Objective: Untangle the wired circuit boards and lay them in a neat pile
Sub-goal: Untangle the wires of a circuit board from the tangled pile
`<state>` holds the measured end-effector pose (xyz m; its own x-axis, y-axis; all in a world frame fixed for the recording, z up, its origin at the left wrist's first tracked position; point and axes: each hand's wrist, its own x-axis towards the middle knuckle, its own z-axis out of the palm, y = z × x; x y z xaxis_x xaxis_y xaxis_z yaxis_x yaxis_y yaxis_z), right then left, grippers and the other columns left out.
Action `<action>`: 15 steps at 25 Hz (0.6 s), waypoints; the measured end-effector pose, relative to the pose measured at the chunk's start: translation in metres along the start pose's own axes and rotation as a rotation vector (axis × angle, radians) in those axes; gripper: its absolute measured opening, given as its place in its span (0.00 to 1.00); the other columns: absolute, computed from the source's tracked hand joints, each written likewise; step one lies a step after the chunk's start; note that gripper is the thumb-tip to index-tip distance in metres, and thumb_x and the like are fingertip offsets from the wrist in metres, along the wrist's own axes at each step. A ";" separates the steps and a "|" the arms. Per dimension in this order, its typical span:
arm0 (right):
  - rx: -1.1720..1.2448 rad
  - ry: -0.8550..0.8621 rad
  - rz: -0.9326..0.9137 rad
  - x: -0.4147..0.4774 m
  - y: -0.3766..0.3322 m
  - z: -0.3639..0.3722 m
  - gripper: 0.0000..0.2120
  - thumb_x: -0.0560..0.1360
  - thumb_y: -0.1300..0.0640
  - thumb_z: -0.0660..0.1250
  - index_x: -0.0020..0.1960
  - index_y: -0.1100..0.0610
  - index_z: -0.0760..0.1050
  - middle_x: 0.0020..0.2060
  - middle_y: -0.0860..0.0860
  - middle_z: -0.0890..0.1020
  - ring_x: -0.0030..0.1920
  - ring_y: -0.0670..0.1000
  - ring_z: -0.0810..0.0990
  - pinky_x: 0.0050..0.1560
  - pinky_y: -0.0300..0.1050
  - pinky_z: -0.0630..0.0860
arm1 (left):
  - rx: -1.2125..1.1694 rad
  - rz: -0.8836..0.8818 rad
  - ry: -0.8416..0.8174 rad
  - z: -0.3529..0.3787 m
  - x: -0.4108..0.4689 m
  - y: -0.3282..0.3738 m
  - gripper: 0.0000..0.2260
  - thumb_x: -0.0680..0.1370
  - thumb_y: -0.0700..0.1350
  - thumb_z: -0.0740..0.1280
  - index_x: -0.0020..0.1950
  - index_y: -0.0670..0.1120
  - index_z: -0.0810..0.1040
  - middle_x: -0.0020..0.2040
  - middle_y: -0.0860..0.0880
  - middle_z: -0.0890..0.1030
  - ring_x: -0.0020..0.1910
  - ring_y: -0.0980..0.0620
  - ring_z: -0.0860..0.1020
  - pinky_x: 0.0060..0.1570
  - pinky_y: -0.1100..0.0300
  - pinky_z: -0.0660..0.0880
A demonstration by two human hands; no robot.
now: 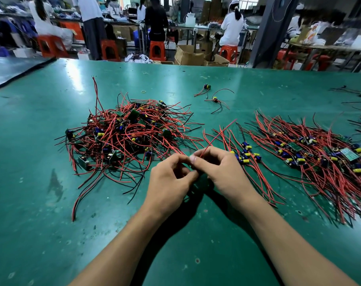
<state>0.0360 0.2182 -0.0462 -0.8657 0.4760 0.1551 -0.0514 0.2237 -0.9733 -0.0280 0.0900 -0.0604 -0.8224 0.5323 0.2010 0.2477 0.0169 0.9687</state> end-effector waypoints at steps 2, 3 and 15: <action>0.051 0.087 0.030 0.002 -0.001 -0.002 0.07 0.76 0.55 0.73 0.40 0.56 0.82 0.33 0.47 0.82 0.34 0.43 0.77 0.36 0.33 0.72 | 0.008 -0.009 -0.005 0.000 0.000 0.003 0.06 0.73 0.39 0.75 0.46 0.46 0.80 0.30 0.47 0.80 0.28 0.53 0.74 0.30 0.62 0.72; 0.088 0.112 0.069 0.003 -0.002 -0.003 0.09 0.76 0.54 0.72 0.40 0.57 0.83 0.32 0.47 0.82 0.32 0.43 0.76 0.34 0.33 0.71 | -0.033 -0.027 -0.009 -0.001 0.000 0.004 0.06 0.73 0.38 0.75 0.46 0.45 0.80 0.29 0.48 0.79 0.27 0.54 0.74 0.29 0.64 0.71; 0.469 -0.093 0.239 0.003 -0.010 -0.006 0.12 0.65 0.49 0.78 0.37 0.55 0.79 0.32 0.54 0.78 0.29 0.48 0.75 0.31 0.39 0.75 | -0.315 -0.216 -0.233 -0.007 0.004 0.012 0.04 0.72 0.46 0.74 0.43 0.47 0.82 0.38 0.47 0.82 0.34 0.53 0.77 0.35 0.59 0.68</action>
<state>0.0370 0.2221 -0.0350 -0.9198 0.3851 -0.0755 -0.0456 -0.2961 -0.9541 -0.0318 0.0859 -0.0464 -0.6918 0.7220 -0.0141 -0.1152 -0.0911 0.9892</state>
